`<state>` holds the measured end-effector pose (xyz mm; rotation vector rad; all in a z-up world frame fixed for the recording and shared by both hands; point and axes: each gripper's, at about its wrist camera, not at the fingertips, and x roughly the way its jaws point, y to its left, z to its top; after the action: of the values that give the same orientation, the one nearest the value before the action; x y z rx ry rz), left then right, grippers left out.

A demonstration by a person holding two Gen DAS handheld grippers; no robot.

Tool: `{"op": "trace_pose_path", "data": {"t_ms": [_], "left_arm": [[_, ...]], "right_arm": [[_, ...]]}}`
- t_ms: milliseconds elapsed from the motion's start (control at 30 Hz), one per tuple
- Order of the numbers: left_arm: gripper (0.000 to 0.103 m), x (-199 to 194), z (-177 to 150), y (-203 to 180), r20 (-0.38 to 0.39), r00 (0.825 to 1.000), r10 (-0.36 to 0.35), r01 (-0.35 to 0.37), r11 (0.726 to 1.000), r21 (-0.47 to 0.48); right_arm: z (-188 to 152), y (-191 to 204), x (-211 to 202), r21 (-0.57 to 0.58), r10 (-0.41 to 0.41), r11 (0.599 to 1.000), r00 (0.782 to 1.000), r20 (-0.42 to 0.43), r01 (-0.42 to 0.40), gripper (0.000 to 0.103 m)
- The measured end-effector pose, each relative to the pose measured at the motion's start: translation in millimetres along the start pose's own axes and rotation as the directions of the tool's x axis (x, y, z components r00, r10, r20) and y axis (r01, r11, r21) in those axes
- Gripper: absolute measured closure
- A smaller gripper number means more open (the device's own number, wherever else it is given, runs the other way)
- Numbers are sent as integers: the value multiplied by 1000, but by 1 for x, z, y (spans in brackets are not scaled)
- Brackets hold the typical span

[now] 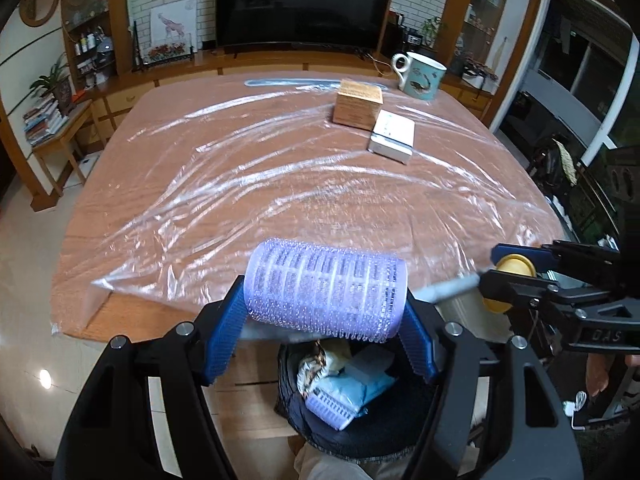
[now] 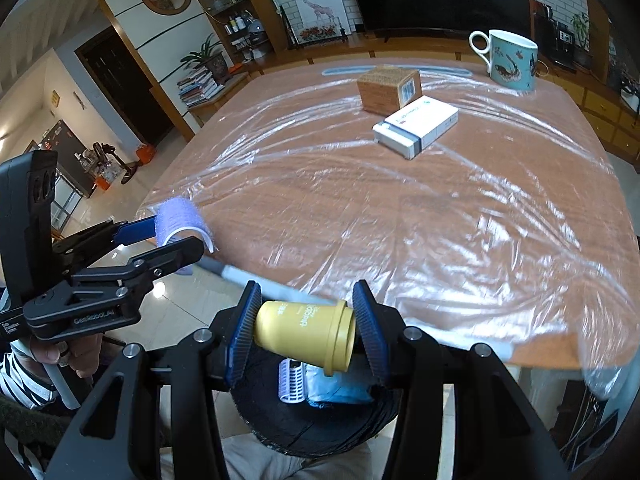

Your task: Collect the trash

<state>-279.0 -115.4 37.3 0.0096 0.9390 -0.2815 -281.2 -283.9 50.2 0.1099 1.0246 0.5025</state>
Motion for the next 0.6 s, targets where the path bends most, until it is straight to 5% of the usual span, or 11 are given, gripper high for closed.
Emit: {"op": "trace_pose_path", "data": {"t_ms": [600], "left_arm": [[33, 7, -42, -8, -110, 991, -78, 91, 990, 111]], "right_arm": [[-37, 22, 9, 76, -56, 995, 998, -40, 59, 56]]}}
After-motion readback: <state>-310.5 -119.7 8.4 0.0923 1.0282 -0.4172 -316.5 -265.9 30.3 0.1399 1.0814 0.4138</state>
